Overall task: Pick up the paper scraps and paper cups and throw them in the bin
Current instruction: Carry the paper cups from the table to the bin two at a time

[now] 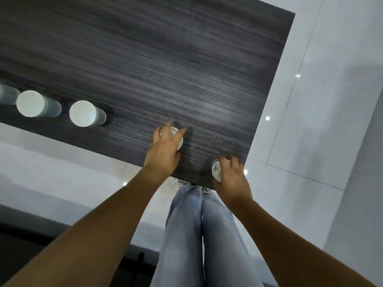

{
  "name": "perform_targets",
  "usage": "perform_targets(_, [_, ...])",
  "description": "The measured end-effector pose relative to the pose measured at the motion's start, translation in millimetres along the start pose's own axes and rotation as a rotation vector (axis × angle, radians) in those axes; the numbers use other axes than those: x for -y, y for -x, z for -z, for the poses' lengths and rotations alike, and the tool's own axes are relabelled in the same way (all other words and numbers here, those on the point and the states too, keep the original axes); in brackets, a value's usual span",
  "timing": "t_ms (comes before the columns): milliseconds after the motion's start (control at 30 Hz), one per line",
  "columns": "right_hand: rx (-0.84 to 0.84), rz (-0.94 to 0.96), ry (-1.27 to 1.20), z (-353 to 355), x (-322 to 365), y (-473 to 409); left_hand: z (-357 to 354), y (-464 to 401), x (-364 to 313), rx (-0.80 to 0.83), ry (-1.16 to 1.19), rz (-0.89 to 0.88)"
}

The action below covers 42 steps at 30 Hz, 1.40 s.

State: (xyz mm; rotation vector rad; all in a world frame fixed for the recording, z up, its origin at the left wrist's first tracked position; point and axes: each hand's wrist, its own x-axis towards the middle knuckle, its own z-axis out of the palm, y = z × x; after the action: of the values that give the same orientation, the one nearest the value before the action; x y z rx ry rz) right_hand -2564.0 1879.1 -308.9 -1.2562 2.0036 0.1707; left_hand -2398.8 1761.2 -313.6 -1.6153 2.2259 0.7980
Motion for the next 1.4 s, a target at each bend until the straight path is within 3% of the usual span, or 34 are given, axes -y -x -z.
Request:
perform_targets(167, [0.032, 0.053, 0.028, 14, 20, 10, 11, 21, 7, -0.019, 0.067, 0.019])
perform_targets(367, [0.117, 0.242, 0.116, 59, 86, 43, 62, 94, 21, -0.023, 0.108, 0.099])
perform_targets(800, [0.183, 0.683, 0.346, 100, 271, 159, 161, 282, 93, -0.214, 0.398, 0.539])
perform_targets(1067, [0.224, 0.873, 0.478, 57, 419, 194, 191, 350, 210, -0.349, 0.515, 0.673])
perform_targets(1400, [0.197, 0.882, 0.464, -4, 610, 205, 265, 394, 406, -0.392, 0.464, 0.678])
